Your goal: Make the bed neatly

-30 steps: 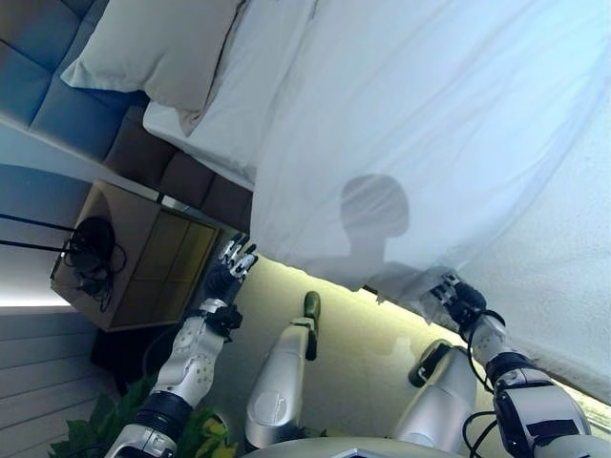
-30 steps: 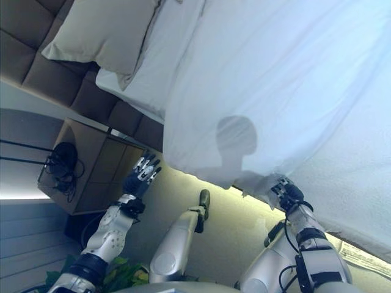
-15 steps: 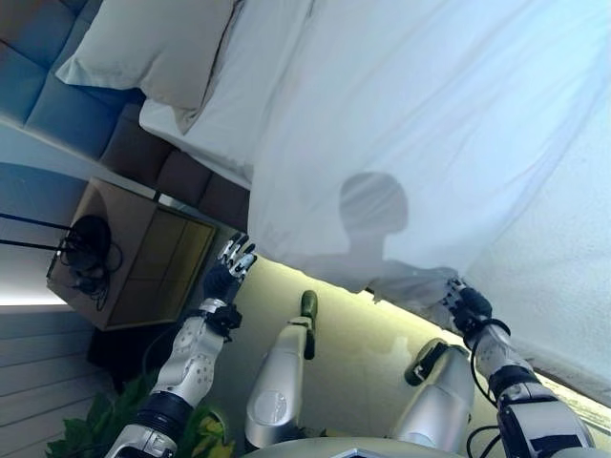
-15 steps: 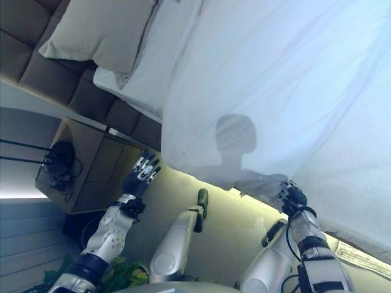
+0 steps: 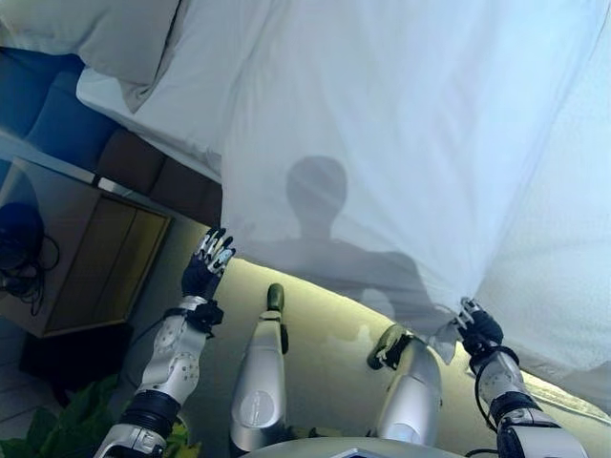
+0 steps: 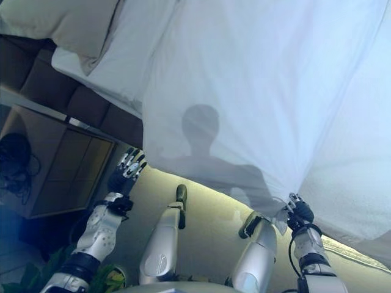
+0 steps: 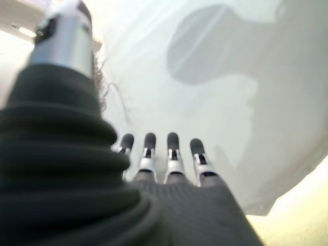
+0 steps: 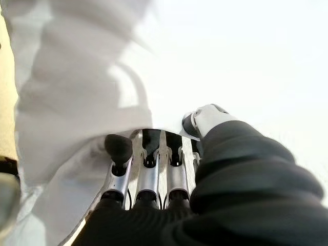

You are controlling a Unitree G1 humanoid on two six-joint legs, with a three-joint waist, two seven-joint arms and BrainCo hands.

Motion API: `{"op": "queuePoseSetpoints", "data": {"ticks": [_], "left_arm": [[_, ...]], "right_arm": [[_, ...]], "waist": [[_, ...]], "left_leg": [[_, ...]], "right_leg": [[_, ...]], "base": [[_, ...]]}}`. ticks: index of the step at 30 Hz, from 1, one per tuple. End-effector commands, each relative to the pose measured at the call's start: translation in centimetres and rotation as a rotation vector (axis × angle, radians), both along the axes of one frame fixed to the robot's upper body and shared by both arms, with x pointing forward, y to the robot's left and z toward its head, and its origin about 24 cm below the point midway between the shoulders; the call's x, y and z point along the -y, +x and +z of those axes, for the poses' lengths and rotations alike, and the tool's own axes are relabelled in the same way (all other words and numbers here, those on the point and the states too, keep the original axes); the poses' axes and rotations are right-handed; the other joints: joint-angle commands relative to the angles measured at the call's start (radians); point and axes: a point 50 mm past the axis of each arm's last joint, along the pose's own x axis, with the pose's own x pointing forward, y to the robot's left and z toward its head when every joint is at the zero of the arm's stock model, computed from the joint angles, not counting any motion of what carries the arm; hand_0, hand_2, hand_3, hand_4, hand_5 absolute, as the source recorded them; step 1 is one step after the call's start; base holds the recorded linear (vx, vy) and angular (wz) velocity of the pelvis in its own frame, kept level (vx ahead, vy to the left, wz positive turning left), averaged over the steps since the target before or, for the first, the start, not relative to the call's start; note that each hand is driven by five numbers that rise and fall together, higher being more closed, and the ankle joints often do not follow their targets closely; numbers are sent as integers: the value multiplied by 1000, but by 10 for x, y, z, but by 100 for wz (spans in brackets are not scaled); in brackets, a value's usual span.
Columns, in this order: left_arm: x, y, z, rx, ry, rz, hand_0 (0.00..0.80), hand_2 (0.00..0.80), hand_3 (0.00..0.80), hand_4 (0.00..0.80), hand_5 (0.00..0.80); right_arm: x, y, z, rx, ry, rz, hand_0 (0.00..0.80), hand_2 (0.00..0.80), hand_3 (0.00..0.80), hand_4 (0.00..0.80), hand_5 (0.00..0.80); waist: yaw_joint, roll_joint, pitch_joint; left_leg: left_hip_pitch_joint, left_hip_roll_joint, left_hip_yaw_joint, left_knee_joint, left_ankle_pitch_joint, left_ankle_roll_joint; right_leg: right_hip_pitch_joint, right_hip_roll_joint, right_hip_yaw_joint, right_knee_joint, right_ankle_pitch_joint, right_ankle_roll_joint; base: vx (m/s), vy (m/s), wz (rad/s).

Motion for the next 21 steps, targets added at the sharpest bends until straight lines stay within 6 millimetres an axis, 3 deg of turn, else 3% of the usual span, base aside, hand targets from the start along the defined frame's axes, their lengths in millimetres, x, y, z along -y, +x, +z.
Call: {"op": "queuePoseSetpoints", "data": {"ticks": [1, 4, 5, 6, 13, 21], "left_arm": [[-19, 10, 26, 146, 29, 76, 0, 0, 0, 0, 0], [-16, 10, 25, 144, 19, 73, 0, 0, 0, 0, 0], [-15, 11, 25, 142, 15, 71, 0, 0, 0, 0, 0], [-14, 12, 25, 141, 13, 71, 0, 0, 0, 0, 0], [-11, 14, 25, 132, 8, 69, 0, 0, 0, 0, 0], [-21, 10, 23, 88, 44, 74, 0, 0, 0, 0, 0]], "right_arm": [[13, -54, -26, -161, 55, -124, 800, 800, 800, 800, 800], [3, -52, -31, -186, 86, -60, 800, 800, 800, 800, 800], [0, -51, -32, -196, 85, -43, 574, 574, 574, 574, 574], [-2, -49, -32, -203, 77, -31, 0, 0, 0, 0, 0], [-13, -27, -27, -195, 47, 28, 0, 0, 0, 0, 0], [-18, -42, -37, -237, 99, -56, 0, 0, 0, 0, 0]], "waist": [[-4, -14, 46], [-2, -6, 43], [-1, -3, 42], [-2, 0, 42], [9, 6, 28], [27, -22, -33]], "left_leg": [[-14, -22, -22, 113, -103, 67], [-9, -29, -22, 106, -100, 69], [-6, -32, -23, 103, -99, 70], [-5, -33, -22, 101, -97, 70], [25, -42, -17, 86, -93, 70], [152, -24, -6, 29, -90, 61]], "right_leg": [[74, -2, 6, -401, 435, 126], [80, -3, 6, -406, 433, 124], [84, -4, 4, -410, 432, 124], [84, -5, 5, -411, 432, 123], [125, -9, -4, -428, 429, 118], [278, 5, -44, -509, 444, 126]], "base": [[-20, 21, -4], [-9, 42, -7], [-10, 40, -7], [-15, 46, -10], [-5, 22, -9], [61, -77, -4]]}}
